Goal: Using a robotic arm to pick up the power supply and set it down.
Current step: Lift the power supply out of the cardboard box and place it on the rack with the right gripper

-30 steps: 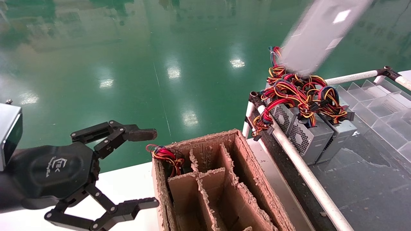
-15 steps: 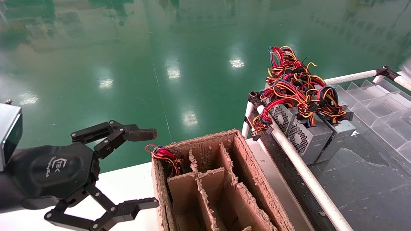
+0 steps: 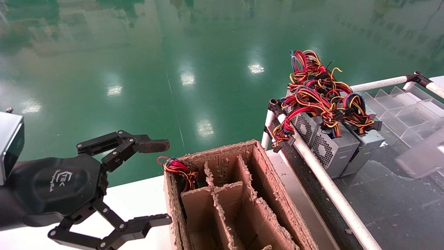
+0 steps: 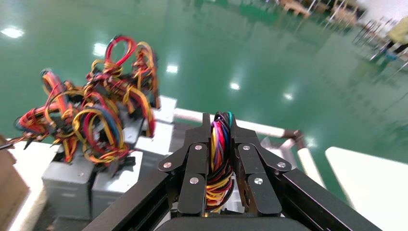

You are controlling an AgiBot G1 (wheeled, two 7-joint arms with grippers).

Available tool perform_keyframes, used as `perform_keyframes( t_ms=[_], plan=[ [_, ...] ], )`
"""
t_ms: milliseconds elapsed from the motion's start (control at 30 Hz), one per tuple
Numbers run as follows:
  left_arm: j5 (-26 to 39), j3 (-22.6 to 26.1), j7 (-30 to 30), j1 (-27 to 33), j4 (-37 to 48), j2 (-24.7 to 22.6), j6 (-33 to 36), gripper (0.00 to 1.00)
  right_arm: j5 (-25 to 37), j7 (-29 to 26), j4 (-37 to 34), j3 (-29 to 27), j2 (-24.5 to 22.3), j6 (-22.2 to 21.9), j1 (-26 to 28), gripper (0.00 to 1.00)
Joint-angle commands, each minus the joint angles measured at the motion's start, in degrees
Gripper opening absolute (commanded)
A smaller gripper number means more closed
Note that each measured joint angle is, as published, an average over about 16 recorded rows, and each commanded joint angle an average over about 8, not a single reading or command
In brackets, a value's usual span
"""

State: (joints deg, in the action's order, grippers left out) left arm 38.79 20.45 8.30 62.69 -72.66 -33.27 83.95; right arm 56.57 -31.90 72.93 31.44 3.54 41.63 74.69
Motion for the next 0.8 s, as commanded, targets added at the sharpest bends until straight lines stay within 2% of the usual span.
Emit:
perform_keyframes(
  t_ms=[33, 167, 300, 500, 800],
  plan=[
    [0.0, 0.0, 0.0, 0.0, 0.0, 0.0, 0.0, 1.0, -2.3, 0.1, 1.0, 1.7, -0.7, -2.5, -2.7, 0.0],
    [0.0, 0.0, 0.0, 0.0, 0.0, 0.0, 0.0, 1.0, -6.2, 2.9, 1.2, 3.6, 0.9, -7.0, -6.3, 0.0],
    [0.0, 0.0, 0.0, 0.0, 0.0, 0.0, 0.0, 1.0, -8.6, 6.3, -0.2, 4.1, 3.9, -9.0, -8.2, 0.0],
    [0.0, 0.0, 0.0, 0.0, 0.0, 0.0, 0.0, 1.0, -8.5, 10.9, -4.2, 4.0, 9.9, -7.1, -7.2, 0.0],
    [0.0, 0.0, 0.0, 0.0, 0.0, 0.0, 0.0, 1.0, -4.0, 13.6, -12.1, 4.9, 17.5, -2.5, -0.5, 0.0]
  ],
)
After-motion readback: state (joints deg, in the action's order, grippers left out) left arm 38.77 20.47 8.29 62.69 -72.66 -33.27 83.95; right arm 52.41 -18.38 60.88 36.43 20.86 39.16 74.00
